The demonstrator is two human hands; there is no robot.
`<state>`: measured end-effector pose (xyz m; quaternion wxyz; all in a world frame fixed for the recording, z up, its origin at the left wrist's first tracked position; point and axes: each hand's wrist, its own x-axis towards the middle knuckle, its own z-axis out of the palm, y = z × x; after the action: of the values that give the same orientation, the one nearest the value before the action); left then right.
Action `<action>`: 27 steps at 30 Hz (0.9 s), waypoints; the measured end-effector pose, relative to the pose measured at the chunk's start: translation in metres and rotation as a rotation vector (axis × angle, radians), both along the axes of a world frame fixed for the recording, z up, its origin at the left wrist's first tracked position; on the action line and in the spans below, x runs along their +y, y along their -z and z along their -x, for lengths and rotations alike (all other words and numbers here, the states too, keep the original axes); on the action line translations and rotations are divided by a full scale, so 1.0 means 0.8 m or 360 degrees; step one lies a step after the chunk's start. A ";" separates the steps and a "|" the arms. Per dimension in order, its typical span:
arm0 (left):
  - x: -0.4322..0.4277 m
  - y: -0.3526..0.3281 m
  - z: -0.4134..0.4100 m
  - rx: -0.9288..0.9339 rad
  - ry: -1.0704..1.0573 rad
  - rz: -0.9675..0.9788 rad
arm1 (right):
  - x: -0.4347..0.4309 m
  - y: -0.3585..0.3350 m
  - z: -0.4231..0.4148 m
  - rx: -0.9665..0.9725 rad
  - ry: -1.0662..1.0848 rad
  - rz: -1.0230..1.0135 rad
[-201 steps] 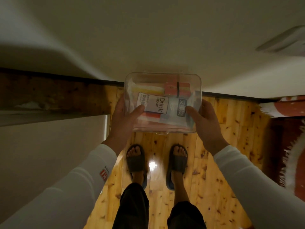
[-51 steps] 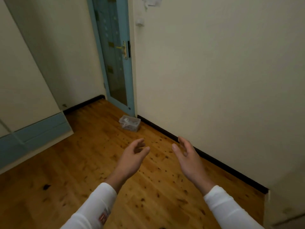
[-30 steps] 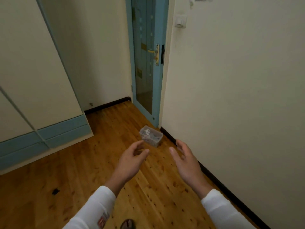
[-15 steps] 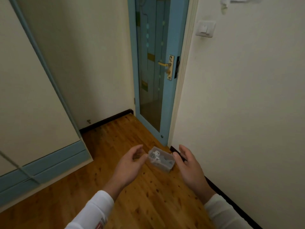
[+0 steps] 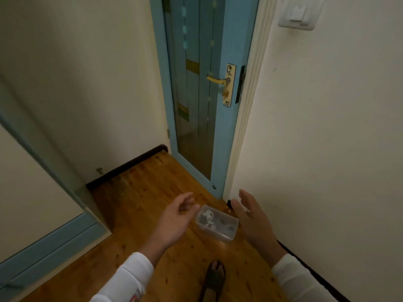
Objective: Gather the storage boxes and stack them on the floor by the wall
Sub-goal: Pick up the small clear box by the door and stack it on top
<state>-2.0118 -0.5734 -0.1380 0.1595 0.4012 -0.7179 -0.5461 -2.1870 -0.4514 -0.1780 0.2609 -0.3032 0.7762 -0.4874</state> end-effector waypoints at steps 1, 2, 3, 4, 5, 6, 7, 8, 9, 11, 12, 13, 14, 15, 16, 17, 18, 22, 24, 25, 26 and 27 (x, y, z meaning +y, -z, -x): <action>-0.016 0.002 0.010 -0.0008 -0.0013 -0.0020 | -0.015 0.005 0.009 -0.0032 0.0004 -0.0003; -0.040 0.010 0.030 -0.0012 -0.0009 -0.0042 | -0.038 0.014 0.026 -0.0052 0.0011 -0.0004; -0.063 0.019 0.049 -0.0031 0.0002 -0.0053 | -0.060 0.023 0.043 -0.0057 0.0027 -0.0022; -0.077 0.023 0.061 -0.0037 0.0002 -0.0058 | -0.073 0.028 0.053 -0.0034 0.0042 -0.0030; -0.097 0.029 0.078 -0.0037 0.0000 -0.0091 | -0.091 0.033 0.069 -0.0035 0.0055 -0.0050; -0.122 0.043 0.100 -0.0048 0.0002 -0.0139 | -0.112 0.045 0.091 -0.0059 0.0072 -0.0080; -0.136 0.049 0.111 -0.0063 0.0000 -0.0162 | -0.124 0.048 0.102 -0.0054 0.0081 -0.0119; -0.158 0.058 0.130 -0.0061 -0.0003 -0.0188 | -0.141 0.055 0.120 -0.0066 0.0093 -0.0129; -0.169 0.061 0.140 -0.0093 -0.0007 -0.0204 | -0.151 0.056 0.128 -0.0081 0.0102 -0.0162; -0.193 0.079 0.165 -0.0120 -0.0008 -0.0257 | -0.170 0.064 0.152 -0.0093 0.0122 -0.0185; -0.200 0.081 0.171 -0.0112 -0.0017 -0.0261 | -0.175 0.063 0.158 -0.0089 0.0126 -0.0172; -0.215 0.093 0.186 -0.0128 -0.0015 -0.0299 | -0.186 0.070 0.173 -0.0129 0.0140 -0.0196; -0.227 0.102 0.197 -0.0152 -0.0014 -0.0306 | -0.195 0.075 0.183 -0.0143 0.0162 -0.0214; -0.236 0.107 0.205 -0.0163 -0.0012 -0.0310 | -0.201 0.078 0.188 -0.0156 0.0170 -0.0224; -0.246 0.113 0.214 -0.0189 -0.0001 -0.0308 | -0.208 0.082 0.195 -0.0180 0.0189 -0.0245; -0.257 0.120 0.224 -0.0220 0.0020 -0.0304 | -0.215 0.089 0.202 -0.0213 0.0214 -0.0269; -0.266 0.128 0.232 -0.0258 0.0046 -0.0295 | -0.221 0.095 0.207 -0.0233 0.0242 -0.0289; -0.302 0.169 0.267 -0.0360 0.0127 -0.0337 | -0.240 0.133 0.222 -0.0327 0.0389 -0.0332; -0.318 0.201 0.285 -0.0404 0.0184 -0.0395 | -0.245 0.163 0.229 -0.0342 0.0479 -0.0386; -0.327 0.231 0.293 -0.0434 0.0223 -0.0437 | -0.248 0.192 0.232 -0.0346 0.0528 -0.0430; -0.332 0.241 0.300 -0.0453 0.0227 -0.0453 | -0.249 0.204 0.234 -0.0334 0.0559 -0.0461; -0.337 0.260 0.306 -0.0466 0.0232 -0.0485 | -0.251 0.224 0.236 -0.0335 0.0586 -0.0489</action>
<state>-2.2564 -0.8431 -0.3458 -0.0487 0.4428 -0.6696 -0.5943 -2.3757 -0.6519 -0.3575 0.2902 -0.0613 0.8518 -0.4319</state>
